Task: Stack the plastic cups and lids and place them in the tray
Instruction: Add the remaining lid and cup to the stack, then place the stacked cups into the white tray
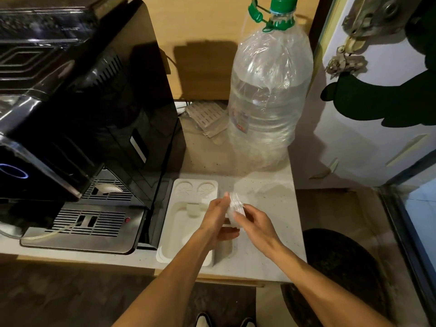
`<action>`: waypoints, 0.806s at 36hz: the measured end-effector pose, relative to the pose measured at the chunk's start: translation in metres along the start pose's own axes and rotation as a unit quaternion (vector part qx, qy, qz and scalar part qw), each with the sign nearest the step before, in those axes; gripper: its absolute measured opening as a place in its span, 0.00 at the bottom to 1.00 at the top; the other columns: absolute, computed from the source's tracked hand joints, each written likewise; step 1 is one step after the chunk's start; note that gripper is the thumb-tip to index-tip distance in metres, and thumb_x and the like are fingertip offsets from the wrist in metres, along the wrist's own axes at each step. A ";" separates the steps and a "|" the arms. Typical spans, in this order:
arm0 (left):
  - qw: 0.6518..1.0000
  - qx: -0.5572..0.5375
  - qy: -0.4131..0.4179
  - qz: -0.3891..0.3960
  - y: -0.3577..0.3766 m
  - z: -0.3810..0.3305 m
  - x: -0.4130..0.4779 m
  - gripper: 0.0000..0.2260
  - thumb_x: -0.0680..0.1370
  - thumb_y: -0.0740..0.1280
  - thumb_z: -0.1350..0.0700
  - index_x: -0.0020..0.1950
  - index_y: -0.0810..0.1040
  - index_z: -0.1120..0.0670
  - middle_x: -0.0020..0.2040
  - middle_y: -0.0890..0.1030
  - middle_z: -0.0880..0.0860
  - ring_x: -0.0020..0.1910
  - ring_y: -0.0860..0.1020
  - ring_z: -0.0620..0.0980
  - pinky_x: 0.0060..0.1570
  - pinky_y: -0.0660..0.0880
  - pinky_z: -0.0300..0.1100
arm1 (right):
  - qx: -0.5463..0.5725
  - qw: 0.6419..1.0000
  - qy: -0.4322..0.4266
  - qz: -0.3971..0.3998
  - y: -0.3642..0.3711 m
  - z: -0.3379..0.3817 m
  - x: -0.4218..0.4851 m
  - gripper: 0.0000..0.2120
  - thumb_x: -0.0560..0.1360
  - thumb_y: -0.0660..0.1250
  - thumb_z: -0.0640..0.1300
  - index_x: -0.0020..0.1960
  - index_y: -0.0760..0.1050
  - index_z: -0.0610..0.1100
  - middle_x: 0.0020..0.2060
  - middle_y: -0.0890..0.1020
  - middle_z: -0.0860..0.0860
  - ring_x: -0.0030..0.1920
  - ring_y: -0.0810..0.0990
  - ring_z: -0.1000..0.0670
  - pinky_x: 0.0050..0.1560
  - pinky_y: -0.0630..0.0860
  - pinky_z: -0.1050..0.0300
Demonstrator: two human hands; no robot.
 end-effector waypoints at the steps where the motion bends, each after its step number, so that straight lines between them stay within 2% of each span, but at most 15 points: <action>1: 1.000 -0.006 0.005 -0.001 -0.003 -0.001 -0.001 0.29 0.76 0.60 0.32 0.67 0.74 0.51 0.55 0.85 0.58 0.50 0.86 0.55 0.47 0.85 0.51 | -0.006 1.000 0.003 0.008 0.003 0.003 0.001 0.15 0.74 0.70 0.55 0.59 0.78 0.54 0.49 0.83 0.55 0.51 0.82 0.52 0.50 0.80 0.56; 3: 1.000 -0.015 0.013 -0.012 -0.010 -0.003 -0.004 0.28 0.78 0.59 0.33 0.68 0.73 0.51 0.55 0.85 0.59 0.49 0.86 0.57 0.49 0.84 0.54 | -0.034 0.999 0.004 0.016 0.010 0.009 0.002 0.21 0.71 0.74 0.52 0.62 0.76 0.54 0.50 0.83 0.54 0.51 0.82 0.52 0.48 0.81 0.57; 5: 0.999 -0.029 0.015 -0.027 -0.019 -0.003 -0.005 0.27 0.79 0.58 0.34 0.70 0.71 0.51 0.56 0.84 0.61 0.50 0.86 0.58 0.47 0.85 0.53 | -0.068 0.997 -0.004 0.020 0.017 0.017 0.003 0.25 0.70 0.75 0.47 0.65 0.73 0.53 0.52 0.81 0.54 0.52 0.81 0.52 0.46 0.81 0.59; 7: 0.998 -0.044 0.010 -0.036 -0.028 -0.002 -0.006 0.27 0.81 0.56 0.35 0.71 0.71 0.52 0.56 0.84 0.62 0.50 0.86 0.60 0.43 0.84 0.50 | -0.095 0.995 -0.014 0.023 0.024 0.023 0.005 0.27 0.70 0.75 0.42 0.66 0.71 0.53 0.53 0.80 0.54 0.53 0.80 0.53 0.45 0.79 0.61; 9: 0.997 -0.060 0.007 -0.042 -0.037 -0.001 -0.008 0.27 0.81 0.56 0.35 0.71 0.72 0.52 0.55 0.84 0.62 0.49 0.86 0.60 0.43 0.84 0.50 | -0.120 0.992 -0.028 0.025 0.030 0.028 0.007 0.27 0.70 0.75 0.40 0.65 0.71 0.53 0.54 0.80 0.55 0.53 0.79 0.53 0.45 0.78 0.62; 12: 0.996 -0.072 0.009 -0.058 -0.051 0.002 -0.010 0.28 0.81 0.55 0.34 0.70 0.73 0.53 0.55 0.84 0.62 0.50 0.86 0.60 0.50 0.84 0.52 | -0.149 0.987 -0.040 0.034 0.042 0.034 0.009 0.25 0.72 0.74 0.41 0.65 0.71 0.54 0.55 0.79 0.56 0.54 0.78 0.53 0.46 0.76 0.64; 16: 0.993 -0.085 0.001 -0.082 -0.066 0.004 -0.014 0.28 0.80 0.55 0.33 0.69 0.74 0.53 0.53 0.85 0.62 0.51 0.85 0.60 0.47 0.82 0.50 | -0.176 0.982 -0.054 0.040 0.059 0.036 0.013 0.23 0.74 0.74 0.43 0.65 0.72 0.54 0.57 0.79 0.56 0.56 0.78 0.53 0.48 0.75 0.65; 18: 0.993 -0.085 0.004 -0.086 -0.071 0.004 -0.017 0.28 0.81 0.55 0.33 0.67 0.75 0.53 0.50 0.86 0.62 0.50 0.85 0.59 0.50 0.82 0.51 | -0.177 0.981 -0.060 0.047 0.065 0.036 0.015 0.22 0.74 0.73 0.43 0.64 0.72 0.54 0.55 0.79 0.56 0.54 0.79 0.53 0.46 0.75 0.66; 21: 0.992 -0.084 -0.001 -0.094 -0.080 0.005 -0.021 0.27 0.80 0.55 0.33 0.63 0.77 0.52 0.48 0.86 0.63 0.48 0.85 0.58 0.54 0.81 0.52 | -0.180 0.980 -0.060 0.057 0.070 0.035 0.018 0.20 0.75 0.73 0.44 0.64 0.73 0.53 0.55 0.80 0.54 0.53 0.79 0.52 0.49 0.79 0.61; 24: 0.992 -0.078 -0.010 -0.102 -0.088 0.008 -0.023 0.26 0.80 0.55 0.33 0.59 0.78 0.52 0.49 0.86 0.64 0.50 0.85 0.60 0.57 0.81 0.54 | -0.189 0.979 -0.052 0.064 0.073 0.031 0.019 0.22 0.75 0.73 0.46 0.66 0.72 0.53 0.57 0.80 0.54 0.55 0.79 0.52 0.51 0.79 0.58; 29: 0.990 -0.079 -0.033 -0.109 -0.096 0.015 -0.021 0.26 0.80 0.58 0.33 0.55 0.79 0.56 0.49 0.86 0.64 0.51 0.85 0.61 0.56 0.81 0.53 | -0.203 0.974 -0.035 0.092 0.079 0.025 0.022 0.22 0.75 0.72 0.45 0.67 0.72 0.52 0.58 0.80 0.53 0.56 0.78 0.52 0.55 0.78 0.56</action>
Point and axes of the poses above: each hand's wrist, its own x-axis towards the middle knuckle, its own y-axis out of the palm, z = x × y, the point moved 3 cm from there along x, towards the middle knuckle
